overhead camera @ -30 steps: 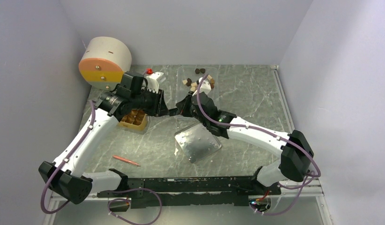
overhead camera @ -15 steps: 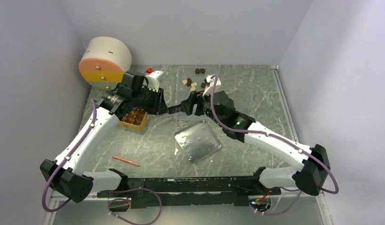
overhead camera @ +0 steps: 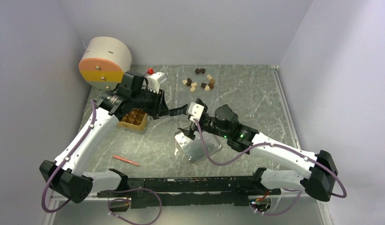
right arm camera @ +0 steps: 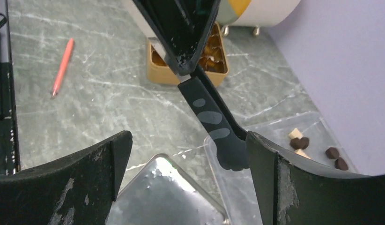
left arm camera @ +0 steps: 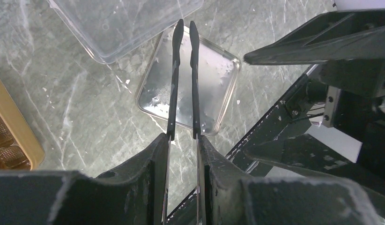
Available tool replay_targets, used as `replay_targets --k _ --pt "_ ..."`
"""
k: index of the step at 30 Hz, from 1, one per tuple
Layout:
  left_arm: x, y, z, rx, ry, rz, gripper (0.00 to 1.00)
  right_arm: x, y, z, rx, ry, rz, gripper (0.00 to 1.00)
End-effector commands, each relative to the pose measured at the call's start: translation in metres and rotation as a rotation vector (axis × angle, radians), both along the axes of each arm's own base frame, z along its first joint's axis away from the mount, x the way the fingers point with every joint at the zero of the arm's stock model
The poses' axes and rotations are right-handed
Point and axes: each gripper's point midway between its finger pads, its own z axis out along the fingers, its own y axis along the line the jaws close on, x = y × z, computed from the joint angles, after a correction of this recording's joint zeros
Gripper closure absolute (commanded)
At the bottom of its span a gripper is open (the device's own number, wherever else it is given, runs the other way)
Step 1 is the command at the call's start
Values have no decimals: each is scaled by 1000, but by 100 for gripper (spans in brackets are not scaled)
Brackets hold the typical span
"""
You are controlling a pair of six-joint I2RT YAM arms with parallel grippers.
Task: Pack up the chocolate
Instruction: Adjust the clamp.
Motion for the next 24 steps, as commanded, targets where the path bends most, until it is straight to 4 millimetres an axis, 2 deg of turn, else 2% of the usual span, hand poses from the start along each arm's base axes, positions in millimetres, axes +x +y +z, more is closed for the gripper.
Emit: replay_targets --k 1,5,9,10,14,20,24 --pt "9 5 14 -10 -89 47 69 6 -2 58 125 -142 -15 4" --pt "31 7 13 13 -121 119 70 3 -12 62 229 10 -95 4" --pt "52 7 16 53 -151 175 71 16 -36 62 411 210 -314 4" --pt "57 6 18 57 -160 183 71 14 -36 59 444 242 -313 3" --pt "59 -5 25 59 -155 147 71 -4 -25 41 339 87 -135 3" --pt "41 -20 26 43 -133 57 70 21 -18 50 180 -189 -141 0" --pt "21 -29 20 21 -81 -35 70 26 -2 50 83 -295 -62 6"
